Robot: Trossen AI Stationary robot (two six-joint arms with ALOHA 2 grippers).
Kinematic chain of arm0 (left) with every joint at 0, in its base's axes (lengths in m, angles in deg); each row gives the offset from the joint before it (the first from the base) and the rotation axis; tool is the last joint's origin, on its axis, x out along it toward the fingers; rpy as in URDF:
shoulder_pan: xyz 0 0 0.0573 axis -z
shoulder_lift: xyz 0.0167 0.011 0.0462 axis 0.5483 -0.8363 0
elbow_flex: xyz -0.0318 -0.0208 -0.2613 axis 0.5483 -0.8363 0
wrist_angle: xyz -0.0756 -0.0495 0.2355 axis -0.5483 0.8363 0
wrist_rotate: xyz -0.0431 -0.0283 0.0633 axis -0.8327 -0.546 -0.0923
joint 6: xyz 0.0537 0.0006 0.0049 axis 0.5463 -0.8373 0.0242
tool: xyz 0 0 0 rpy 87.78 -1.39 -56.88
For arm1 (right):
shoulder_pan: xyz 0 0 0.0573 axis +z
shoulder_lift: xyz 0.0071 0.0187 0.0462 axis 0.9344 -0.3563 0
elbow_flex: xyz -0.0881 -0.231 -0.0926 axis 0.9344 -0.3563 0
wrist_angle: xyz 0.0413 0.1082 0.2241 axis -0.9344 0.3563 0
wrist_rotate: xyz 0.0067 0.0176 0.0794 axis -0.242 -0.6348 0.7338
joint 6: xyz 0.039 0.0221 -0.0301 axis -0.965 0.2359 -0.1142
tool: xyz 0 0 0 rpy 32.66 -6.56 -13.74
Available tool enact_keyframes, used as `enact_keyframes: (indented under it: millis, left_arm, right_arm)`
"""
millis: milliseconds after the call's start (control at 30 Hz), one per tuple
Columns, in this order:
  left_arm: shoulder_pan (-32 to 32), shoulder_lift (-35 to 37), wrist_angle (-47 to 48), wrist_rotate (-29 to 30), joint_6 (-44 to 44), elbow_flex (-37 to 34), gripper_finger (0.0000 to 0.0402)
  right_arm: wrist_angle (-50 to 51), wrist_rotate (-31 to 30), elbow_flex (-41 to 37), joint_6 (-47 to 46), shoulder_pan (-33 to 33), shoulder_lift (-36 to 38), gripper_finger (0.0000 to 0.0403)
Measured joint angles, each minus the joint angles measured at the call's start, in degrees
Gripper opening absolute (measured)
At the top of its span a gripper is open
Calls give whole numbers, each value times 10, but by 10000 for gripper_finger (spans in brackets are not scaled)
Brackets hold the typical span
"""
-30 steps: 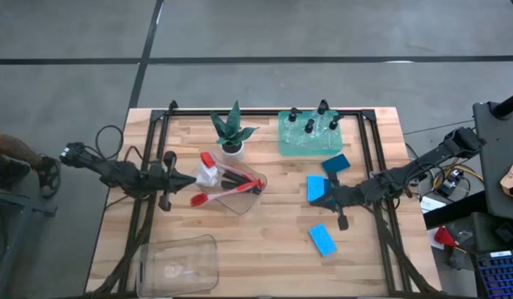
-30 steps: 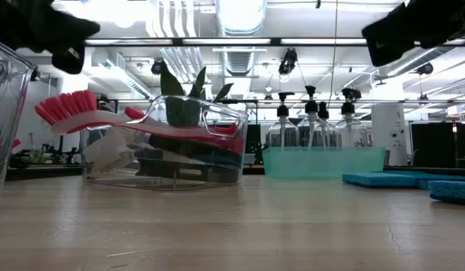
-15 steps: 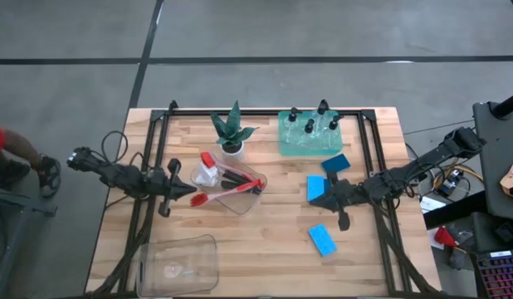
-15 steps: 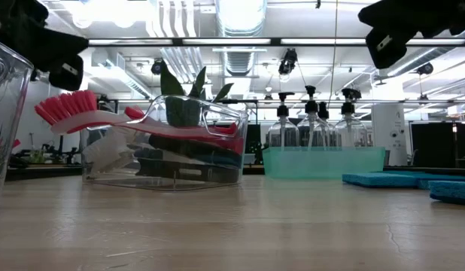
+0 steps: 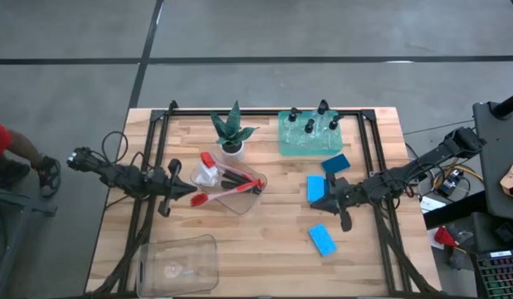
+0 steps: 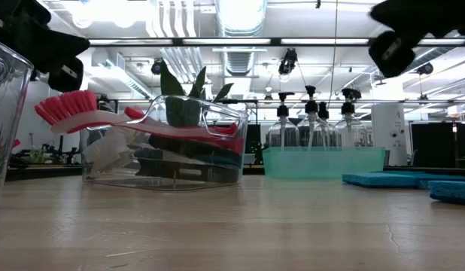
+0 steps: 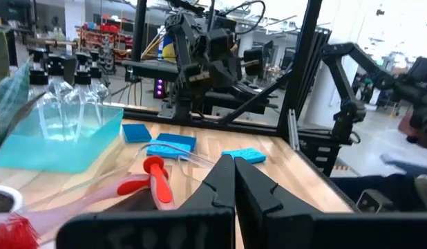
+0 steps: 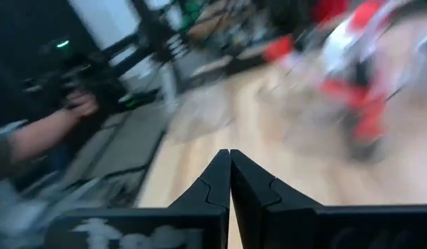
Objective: Pick & Place Kitchen Sink Supplies
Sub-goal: Put the blue sponge into the bottom transparent bin
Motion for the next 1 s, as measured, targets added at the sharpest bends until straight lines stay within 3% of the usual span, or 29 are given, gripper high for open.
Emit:
enact_keyframes:
  millis: [100,233,500,600,700,867,1000]
  left_arm:
    - [0,-1,0,0,-35,0,0]
    - [0,-1,-6,4,-88,0,0]
    - [0,-9,-69,6,-184,0,7]
    - [0,-26,-119,6,-204,-1,35]
    - [0,-59,-183,6,-196,-1,83]
    - [0,-126,-301,5,-172,1,167]
    - [0,-177,-344,1,-159,21,199]
  right_arm:
    - [23,51,0,-67,5,-11,9]
    - [49,74,8,-153,24,-53,28]
    - [280,170,85,-303,47,-134,136]
    - [371,177,111,-348,58,-164,172]
    - [401,171,124,-381,70,-192,193]
    - [391,158,125,-406,74,-245,194]
    - [390,157,128,-411,74,-287,185]
